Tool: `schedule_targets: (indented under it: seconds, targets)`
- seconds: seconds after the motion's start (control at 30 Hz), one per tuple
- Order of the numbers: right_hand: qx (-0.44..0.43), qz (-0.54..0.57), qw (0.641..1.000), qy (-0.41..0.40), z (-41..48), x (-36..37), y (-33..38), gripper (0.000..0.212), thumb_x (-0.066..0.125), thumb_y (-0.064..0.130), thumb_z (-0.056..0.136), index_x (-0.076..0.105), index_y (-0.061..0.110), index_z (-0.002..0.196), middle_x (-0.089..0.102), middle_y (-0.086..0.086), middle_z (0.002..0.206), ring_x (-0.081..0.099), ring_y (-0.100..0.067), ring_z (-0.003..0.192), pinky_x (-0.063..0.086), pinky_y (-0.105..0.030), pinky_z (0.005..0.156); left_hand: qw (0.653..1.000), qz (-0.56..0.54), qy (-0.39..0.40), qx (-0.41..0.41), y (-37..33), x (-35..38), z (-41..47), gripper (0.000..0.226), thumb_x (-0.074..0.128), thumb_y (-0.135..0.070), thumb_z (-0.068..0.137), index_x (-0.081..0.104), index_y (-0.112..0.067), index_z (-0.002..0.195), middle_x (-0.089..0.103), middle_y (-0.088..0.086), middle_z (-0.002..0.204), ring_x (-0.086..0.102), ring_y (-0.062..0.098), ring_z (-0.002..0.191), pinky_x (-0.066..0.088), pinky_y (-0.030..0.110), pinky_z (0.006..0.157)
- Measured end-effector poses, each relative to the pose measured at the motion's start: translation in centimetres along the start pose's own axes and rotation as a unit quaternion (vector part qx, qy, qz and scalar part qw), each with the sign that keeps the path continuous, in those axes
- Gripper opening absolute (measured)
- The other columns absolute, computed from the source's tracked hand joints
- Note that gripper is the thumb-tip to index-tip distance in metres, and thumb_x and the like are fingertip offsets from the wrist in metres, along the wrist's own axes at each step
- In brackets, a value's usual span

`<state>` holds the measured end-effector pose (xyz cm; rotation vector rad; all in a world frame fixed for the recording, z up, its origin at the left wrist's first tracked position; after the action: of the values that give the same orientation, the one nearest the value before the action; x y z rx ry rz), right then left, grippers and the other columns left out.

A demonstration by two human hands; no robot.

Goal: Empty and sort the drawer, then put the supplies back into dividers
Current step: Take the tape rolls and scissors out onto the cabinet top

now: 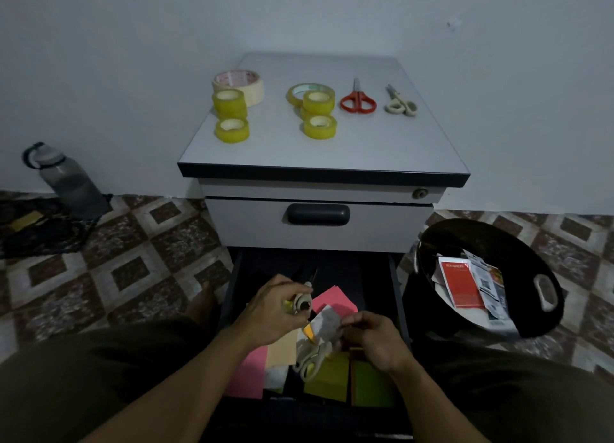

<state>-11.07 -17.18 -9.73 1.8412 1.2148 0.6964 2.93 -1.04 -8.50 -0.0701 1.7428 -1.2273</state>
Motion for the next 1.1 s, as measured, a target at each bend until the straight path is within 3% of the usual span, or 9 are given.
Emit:
schedule_targets:
  seconds: [0.23,0.4,0.53,0.63,0.77,0.93,1.0,1.1]
  targets:
    - [-0.065,0.027,0.997,-0.044,-1.0,-0.8,2.7,0.010,0.054,-0.007,0.095,0.063,-0.005,0.093,0.067,-0.018,0.077,0.066,-0.024,0.065,0.055,-0.034,0.061,1.000,0.013,-0.008,0.024,-1.2,-2.9,-2.9,0.043,0.078,-0.032,0.077,0.068,-0.034,0.119,0.050,-0.017,0.109,0.053,-0.006,0.101,0.039,0.005,0.084]
    - [-0.112,0.061,0.990,-0.055,-2.5,-1.7,6.1,0.011,0.053,-0.001,0.098,0.065,0.001,0.100,0.066,-0.019,0.084,0.066,-0.030,0.073,0.059,-0.042,0.068,0.997,0.011,-0.041,0.060,-3.5,-5.5,-4.3,0.042,0.078,-0.033,0.082,0.068,-0.033,0.123,0.051,-0.015,0.112,0.054,-0.004,0.102,0.041,0.008,0.083]
    - [-0.156,0.093,0.981,-0.066,-4.0,-2.3,9.0,0.012,0.052,-0.002,0.098,0.062,0.002,0.103,0.065,-0.015,0.085,0.065,-0.033,0.069,0.060,-0.047,0.061,0.995,-0.004,-0.059,0.074,-5.6,-7.2,-5.0,0.041,0.077,-0.036,0.083,0.065,-0.042,0.121,0.053,-0.015,0.114,0.056,-0.002,0.103,0.049,0.017,0.084]
    - [-0.179,0.108,0.976,-0.066,-5.0,-2.7,10.2,0.013,0.053,-0.004,0.097,0.059,0.004,0.106,0.066,-0.016,0.086,0.066,-0.033,0.067,0.058,-0.043,0.054,0.994,-0.010,-0.074,0.084,-6.9,-7.8,-5.4,0.041,0.078,-0.036,0.082,0.062,-0.048,0.119,0.054,-0.015,0.114,0.057,0.000,0.103,0.049,0.018,0.085]
    - [-0.164,0.102,0.979,-0.072,-5.0,-2.5,9.6,0.009,0.055,-0.006,0.095,0.056,0.002,0.098,0.068,-0.018,0.084,0.064,-0.024,0.060,0.051,-0.033,0.047,0.993,-0.022,-0.083,0.086,-7.4,-6.9,-5.9,0.040,0.078,-0.031,0.084,0.067,-0.035,0.123,0.054,-0.013,0.112,0.058,0.001,0.102,0.048,0.016,0.082]
    - [-0.100,0.145,0.981,-0.079,-4.2,-1.7,7.1,0.012,0.057,0.000,0.096,0.068,0.001,0.092,0.070,-0.015,0.086,0.063,-0.024,0.071,0.051,-0.031,0.057,0.993,-0.038,-0.081,0.071,-7.1,-5.4,-6.1,0.041,0.077,-0.027,0.085,0.067,-0.034,0.124,0.054,-0.011,0.112,0.056,0.001,0.104,0.044,0.011,0.081]
    - [-0.085,0.173,0.980,-0.053,-4.2,-1.2,6.8,0.013,0.059,-0.004,0.093,0.070,0.001,0.100,0.072,-0.015,0.098,0.066,-0.023,0.085,0.054,-0.027,0.064,0.994,-0.042,-0.078,0.066,-7.0,-5.1,-6.2,0.041,0.077,-0.028,0.085,0.067,-0.035,0.125,0.054,-0.011,0.113,0.057,0.001,0.104,0.047,0.014,0.082]
    - [-0.081,0.175,0.981,0.019,-4.0,-0.3,6.7,0.035,0.054,-0.015,0.090,0.066,0.004,0.117,0.066,-0.012,0.121,0.064,-0.026,0.103,0.054,-0.029,0.068,0.994,-0.047,-0.077,0.065,-6.6,-5.2,-6.4,0.041,0.076,-0.031,0.085,0.066,-0.039,0.124,0.054,-0.013,0.113,0.058,0.002,0.105,0.051,0.021,0.086]
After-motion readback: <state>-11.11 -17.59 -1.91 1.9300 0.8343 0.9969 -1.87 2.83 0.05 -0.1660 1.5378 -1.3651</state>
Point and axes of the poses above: each hand's wrist, its own z-axis towards the middle knuckle, its own x-axis out of the palm, y = z × x, the point moved 5 cm from there along z, towards the middle knuckle
